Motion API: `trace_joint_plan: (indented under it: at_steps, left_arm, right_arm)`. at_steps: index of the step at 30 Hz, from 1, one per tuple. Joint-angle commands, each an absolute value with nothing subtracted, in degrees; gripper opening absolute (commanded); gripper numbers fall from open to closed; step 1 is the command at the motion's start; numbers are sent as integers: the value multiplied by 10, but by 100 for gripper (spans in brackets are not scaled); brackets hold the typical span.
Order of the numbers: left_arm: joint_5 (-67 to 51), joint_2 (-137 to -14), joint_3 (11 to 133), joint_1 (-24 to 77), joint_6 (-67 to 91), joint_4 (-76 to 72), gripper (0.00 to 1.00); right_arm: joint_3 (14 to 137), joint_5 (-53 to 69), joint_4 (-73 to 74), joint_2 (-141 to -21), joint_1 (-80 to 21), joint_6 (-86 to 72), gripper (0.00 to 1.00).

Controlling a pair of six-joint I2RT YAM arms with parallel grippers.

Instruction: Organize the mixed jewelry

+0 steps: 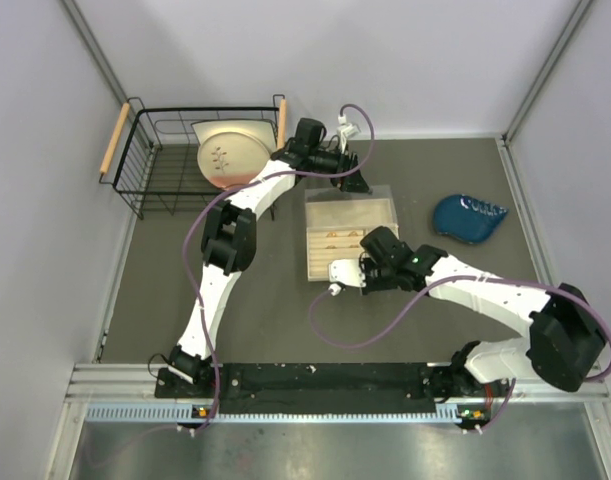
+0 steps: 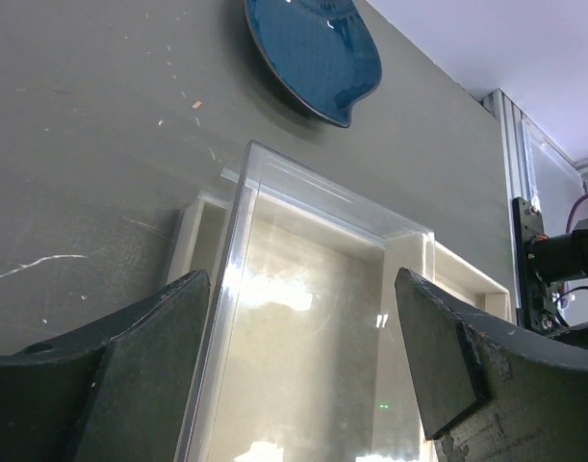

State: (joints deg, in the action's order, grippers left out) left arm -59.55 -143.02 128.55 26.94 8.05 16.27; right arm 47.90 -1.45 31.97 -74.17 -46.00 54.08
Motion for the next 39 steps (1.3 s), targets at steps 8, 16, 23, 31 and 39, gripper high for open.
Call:
trace_joint_plan:
  at_steps: [8,16,23,31,39]
  left_arm:
    - [-627,-1433,1265,278,72,142,84]
    - [-627,-1433,1249,280,68,138,84]
    - [-621,-1427,1229,284,69,128,84]
    - [-605,-1418,1214,287,71,120,84]
    - [-602,-1412,1207,290,76,114,83]
  right_arm:
    - [553,-51,254,-764,-453,560,0]
    - [570,-64,255,-777,-452,553,0]
    - [598,-71,261,-798,-452,519,0]
    - [635,-80,273,-824,-450,456,6]
    - [650,-98,270,-847,-447,428,18]
